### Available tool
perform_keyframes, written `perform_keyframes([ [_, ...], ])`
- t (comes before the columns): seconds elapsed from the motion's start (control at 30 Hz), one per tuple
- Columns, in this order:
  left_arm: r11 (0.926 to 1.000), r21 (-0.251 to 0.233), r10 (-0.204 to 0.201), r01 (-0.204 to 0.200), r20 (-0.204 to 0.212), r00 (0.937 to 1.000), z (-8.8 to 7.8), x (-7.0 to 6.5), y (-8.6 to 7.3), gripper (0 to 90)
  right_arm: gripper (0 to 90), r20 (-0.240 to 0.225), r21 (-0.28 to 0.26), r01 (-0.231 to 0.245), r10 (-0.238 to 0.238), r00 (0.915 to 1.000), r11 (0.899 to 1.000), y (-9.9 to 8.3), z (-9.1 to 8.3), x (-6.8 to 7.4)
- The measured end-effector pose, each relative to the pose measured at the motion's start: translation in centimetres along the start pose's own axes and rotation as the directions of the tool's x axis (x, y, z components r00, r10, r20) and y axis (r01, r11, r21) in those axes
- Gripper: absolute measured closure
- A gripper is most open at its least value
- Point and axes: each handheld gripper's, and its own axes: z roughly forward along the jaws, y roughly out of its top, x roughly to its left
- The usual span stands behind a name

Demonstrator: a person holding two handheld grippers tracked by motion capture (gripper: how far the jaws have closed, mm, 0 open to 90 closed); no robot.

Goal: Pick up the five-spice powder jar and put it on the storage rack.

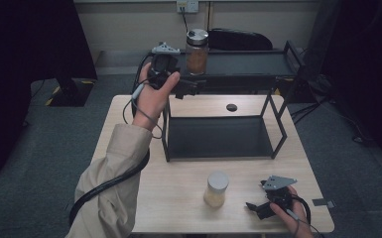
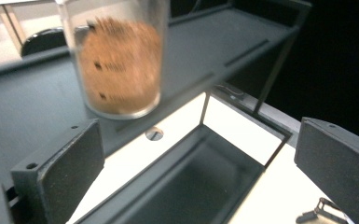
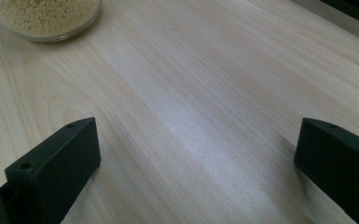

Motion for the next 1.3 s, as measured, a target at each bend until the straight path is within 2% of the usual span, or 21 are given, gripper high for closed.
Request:
perform_keyframes([
  [0.2,0.9999,0.001,-0.013,0.013,0.028,0.9995,0.1,0.3,-2.3,0.9,0.0,0.0,0.0,0.0,0.0,1.0,1.0,0.0,0.0,0.0],
  [0.27,0.9999,0.009,0.006,-0.007,0.026,0.9996,0.3,0.2,-2.8,0.9,0.0,0.0,0.0,0.0,0.0,1.0,1.0,0.0,0.0,0.0],
  [0.53,0.9997,0.019,-0.015,0.013,0.069,0.9975,1.0,0.4,-5.9,0.9,0.0,0.0,-0.001,0.0,0.0,1.0,1.0,0.0,0.0,0.0],
  [1.03,0.9983,0.051,-0.032,0.028,0.078,0.9965,1.7,0.6,-11.1,0.9,0.0,0.0,-0.001,0.0,0.0,1.0,1.0,0.0,0.0,0.0],
  [1.23,0.9976,0.063,-0.031,0.027,0.076,0.9966,1.4,0.5,-12.8,0.9,0.0,0.0,0.0,-0.001,0.001,1.0,1.0,0.0,0.0,0.0],
  [1.3,0.9975,0.07,-0.02,0.015,0.072,0.9972,1.1,0.5,-13.2,0.9,0.0,0.0,0.0,0.0,0.0,1.0,1.0,0.0,0.0,0.0],
])
